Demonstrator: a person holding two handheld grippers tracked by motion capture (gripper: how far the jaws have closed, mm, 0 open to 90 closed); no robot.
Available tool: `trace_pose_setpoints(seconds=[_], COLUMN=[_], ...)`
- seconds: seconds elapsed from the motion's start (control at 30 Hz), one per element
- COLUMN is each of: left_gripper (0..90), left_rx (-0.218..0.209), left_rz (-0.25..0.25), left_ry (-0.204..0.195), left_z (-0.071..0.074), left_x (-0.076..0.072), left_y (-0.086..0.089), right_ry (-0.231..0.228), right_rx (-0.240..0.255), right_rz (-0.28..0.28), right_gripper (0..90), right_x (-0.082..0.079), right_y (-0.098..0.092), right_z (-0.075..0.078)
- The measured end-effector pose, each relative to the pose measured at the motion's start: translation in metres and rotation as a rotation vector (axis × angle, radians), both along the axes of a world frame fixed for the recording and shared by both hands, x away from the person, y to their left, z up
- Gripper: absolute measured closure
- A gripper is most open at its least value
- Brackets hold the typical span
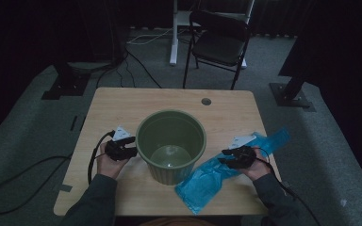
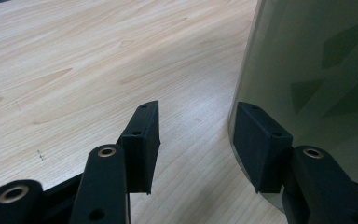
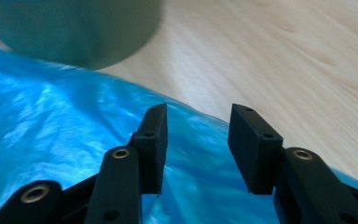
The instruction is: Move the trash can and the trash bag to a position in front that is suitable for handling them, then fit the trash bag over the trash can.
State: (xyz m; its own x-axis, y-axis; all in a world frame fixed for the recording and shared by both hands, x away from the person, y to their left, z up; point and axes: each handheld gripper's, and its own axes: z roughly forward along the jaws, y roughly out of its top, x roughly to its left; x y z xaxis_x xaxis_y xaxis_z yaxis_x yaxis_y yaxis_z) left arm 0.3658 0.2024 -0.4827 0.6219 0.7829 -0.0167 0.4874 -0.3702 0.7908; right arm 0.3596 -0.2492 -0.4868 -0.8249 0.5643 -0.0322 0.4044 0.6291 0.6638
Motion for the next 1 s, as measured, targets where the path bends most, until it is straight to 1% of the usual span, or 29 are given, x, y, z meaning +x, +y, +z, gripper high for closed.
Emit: trace_pose_setpoints(seconds=[0.03, 0.1, 0.13, 0.17, 0.2, 0.27, 0.33, 0.43, 0.5, 0.6, 0.63, 0.73, 0.87, 0.97, 1.0], left_gripper=[51.0, 51.0, 51.0, 51.0, 51.0, 51.0, 50.9, 50.8, 50.8, 50.8, 50.8, 50.8, 50.7, 50.7, 50.7], left_rx=[0.001, -0.001, -0.001, -0.002, -0.002, -0.002, 0.000, 0.000, -0.003, -0.004, 0.000, -0.001, -0.003, 0.000, 0.000], left_rz=[0.000, 0.002, 0.002, 0.004, 0.004, 0.003, 0.001, 0.001, 0.003, 0.004, 0.004, 0.005, 0.003, 0.001, 0.001], left_ry=[-0.001, -0.002, -0.002, -0.003, -0.003, -0.003, -0.002, -0.004, -0.005, -0.002, -0.002, -0.004, -0.005, -0.005, -0.005], left_z=[0.000, 0.000, 0.000, 0.000, 0.000, 0.000, 0.000, 0.001, 0.001, 0.001, 0.001, 0.001, 0.001, 0.001, 0.001], left_x=[0.000, 0.000, 0.000, 0.000, 0.000, 0.000, 0.000, 0.000, 0.000, 0.000, 0.000, 0.000, 0.000, 0.000, 0.000], left_y=[0.000, 0.001, 0.001, 0.002, 0.002, 0.001, 0.001, 0.001, 0.001, 0.002, 0.002, 0.003, 0.001, 0.000, 0.000], right_ry=[-0.006, -0.004, -0.004, -0.002, 0.002, 0.001, 0.005, 0.006, 0.005, 0.016, 0.027, 0.042, 0.049, 0.059, 0.059], right_rx=[0.000, 0.003, 0.003, 0.007, 0.010, 0.010, 0.014, 0.014, 0.001, -0.010, -0.011, -0.032, -0.062, -0.109, -0.109], right_rz=[-0.030, -0.087, -0.087, -0.118, -0.160, -0.194, -0.216, -0.225, -0.227, -0.229, -0.229, -0.216, -0.194, -0.174, -0.174], right_gripper=[55.5, 55.3, 55.3, 54.9, 53.5, 51.1, 50.3, 49.9, 46.7, 44.1, 43.6, 40.0, 37.1, 36.4, 36.4], right_x=[0.000, -0.001, -0.001, -0.002, -0.004, -0.005, -0.006, -0.006, -0.005, -0.004, -0.004, -0.002, 0.000, 0.001, 0.001], right_y=[-0.004, -0.012, -0.012, -0.017, -0.025, -0.032, -0.037, -0.039, -0.038, -0.036, -0.035, -0.029, -0.019, -0.011, -0.011], right_z=[0.001, 0.003, 0.003, 0.003, 0.002, 0.000, -0.003, -0.004, -0.007, -0.010, -0.012, -0.023, -0.031, -0.038, -0.038])
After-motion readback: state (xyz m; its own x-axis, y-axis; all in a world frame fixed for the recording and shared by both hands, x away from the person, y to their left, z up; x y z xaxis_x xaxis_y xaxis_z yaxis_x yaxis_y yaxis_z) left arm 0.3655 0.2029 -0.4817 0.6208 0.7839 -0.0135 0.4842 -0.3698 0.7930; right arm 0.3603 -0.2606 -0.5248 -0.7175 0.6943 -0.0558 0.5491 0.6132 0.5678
